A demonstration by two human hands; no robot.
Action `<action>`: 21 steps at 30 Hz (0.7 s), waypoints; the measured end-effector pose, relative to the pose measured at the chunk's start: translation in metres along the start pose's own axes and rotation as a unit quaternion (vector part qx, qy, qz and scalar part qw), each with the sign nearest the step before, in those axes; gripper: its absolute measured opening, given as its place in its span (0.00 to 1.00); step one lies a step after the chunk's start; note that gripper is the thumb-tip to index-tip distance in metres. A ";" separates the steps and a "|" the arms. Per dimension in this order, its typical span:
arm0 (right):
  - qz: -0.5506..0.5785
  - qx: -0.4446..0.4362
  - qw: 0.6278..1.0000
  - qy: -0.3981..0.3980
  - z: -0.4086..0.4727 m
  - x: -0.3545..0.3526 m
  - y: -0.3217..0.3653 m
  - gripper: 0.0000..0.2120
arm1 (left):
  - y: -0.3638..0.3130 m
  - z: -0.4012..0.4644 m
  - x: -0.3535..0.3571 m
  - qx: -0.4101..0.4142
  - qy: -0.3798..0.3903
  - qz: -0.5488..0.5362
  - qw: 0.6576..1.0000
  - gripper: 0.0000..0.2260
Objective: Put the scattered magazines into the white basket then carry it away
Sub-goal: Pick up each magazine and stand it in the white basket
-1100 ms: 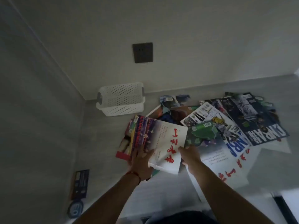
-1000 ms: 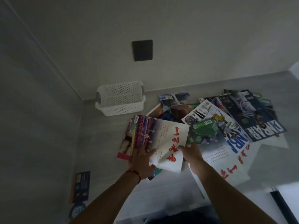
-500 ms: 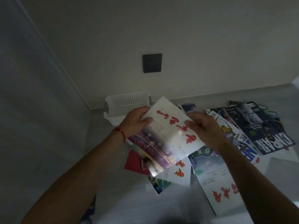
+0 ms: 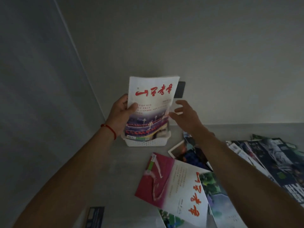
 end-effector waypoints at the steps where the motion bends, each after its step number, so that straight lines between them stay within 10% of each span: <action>1: 0.013 0.023 0.999 0.023 0.012 0.005 0.003 0.33 | -0.004 0.006 0.000 0.006 0.003 0.009 1.000 0.13; 4: 0.139 0.033 0.983 0.111 0.032 0.018 0.010 0.42 | -0.009 0.023 -0.005 -0.001 0.013 0.006 1.000 0.13; 9: 0.189 0.011 0.981 0.035 0.058 0.024 0.018 0.22 | 0.000 0.046 -0.023 -0.007 0.005 -0.023 1.000 0.12; 21: -0.091 0.053 0.994 -0.021 0.095 0.052 -0.018 0.13 | 0.066 0.086 -0.046 -0.049 -0.165 0.356 0.919 0.11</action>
Point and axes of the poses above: each hand's wrist, its own z-axis towards the middle knuckle, its own x-axis out of the palm, y = z × x, the point moved 2 cm from there along z, towards the middle knuckle, and after that the axes turned 13 degrees about -z, right-handed, at the moved point
